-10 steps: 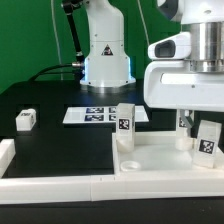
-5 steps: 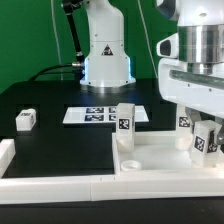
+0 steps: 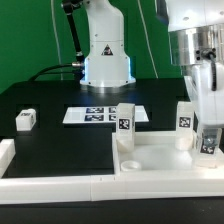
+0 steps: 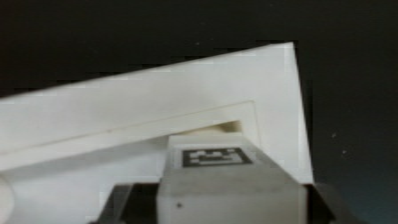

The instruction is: Assemble square table

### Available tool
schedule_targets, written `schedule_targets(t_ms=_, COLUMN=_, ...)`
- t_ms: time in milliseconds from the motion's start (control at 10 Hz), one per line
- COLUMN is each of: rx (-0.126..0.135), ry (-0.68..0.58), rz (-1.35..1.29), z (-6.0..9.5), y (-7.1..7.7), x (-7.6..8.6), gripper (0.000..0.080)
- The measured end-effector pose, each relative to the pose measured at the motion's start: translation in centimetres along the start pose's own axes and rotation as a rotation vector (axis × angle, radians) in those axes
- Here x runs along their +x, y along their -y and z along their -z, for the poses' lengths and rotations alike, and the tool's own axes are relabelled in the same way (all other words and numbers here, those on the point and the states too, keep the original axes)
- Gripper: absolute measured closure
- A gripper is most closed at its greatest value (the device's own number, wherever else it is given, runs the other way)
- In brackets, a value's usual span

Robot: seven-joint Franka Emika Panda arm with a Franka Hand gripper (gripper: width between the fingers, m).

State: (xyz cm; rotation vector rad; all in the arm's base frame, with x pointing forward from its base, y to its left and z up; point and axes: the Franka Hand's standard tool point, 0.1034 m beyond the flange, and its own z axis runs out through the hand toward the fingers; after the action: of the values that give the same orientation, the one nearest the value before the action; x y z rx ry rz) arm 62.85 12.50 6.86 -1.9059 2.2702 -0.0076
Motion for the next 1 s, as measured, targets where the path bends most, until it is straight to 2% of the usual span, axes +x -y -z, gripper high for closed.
schedule_targets(t_ms=100, rx=-0.015, ry=-0.009, rz=0.120, z=-0.10, y=-0.21, x=-0.16, gripper=0.0496)
schedule_targets(t_ms=200, rx=-0.041, ry=-0.024, rz=0.285, z=-0.13, y=-0.47, x=-0.60, gripper=0.0295)
schedule_targets(t_ms=300, rx=-0.047, ry=-0.030, rz=0.517, z=-0.16, y=-0.46, x=-0.71, gripper=0.0295)
schedule_targets(t_ms=400, rx=-0.049, ry=-0.025, rz=0.653, z=-0.18, y=-0.39, x=-0.36, gripper=0.0177)
schedule_targets(t_ms=700, rx=-0.051, ry=-0.027, rz=0.828, z=-0.14, y=-0.28, x=-0.25, gripper=0.0151)
schedule_targets(t_ms=800, rx=-0.059, ry=-0.041, rz=1.084, z=0.03, y=0.10, x=-0.01, gripper=0.0151)
schedule_targets(t_ms=1000, rx=-0.064, ry=-0.041, rz=1.325, z=0.08, y=0.30, x=0.09, gripper=0.0150)
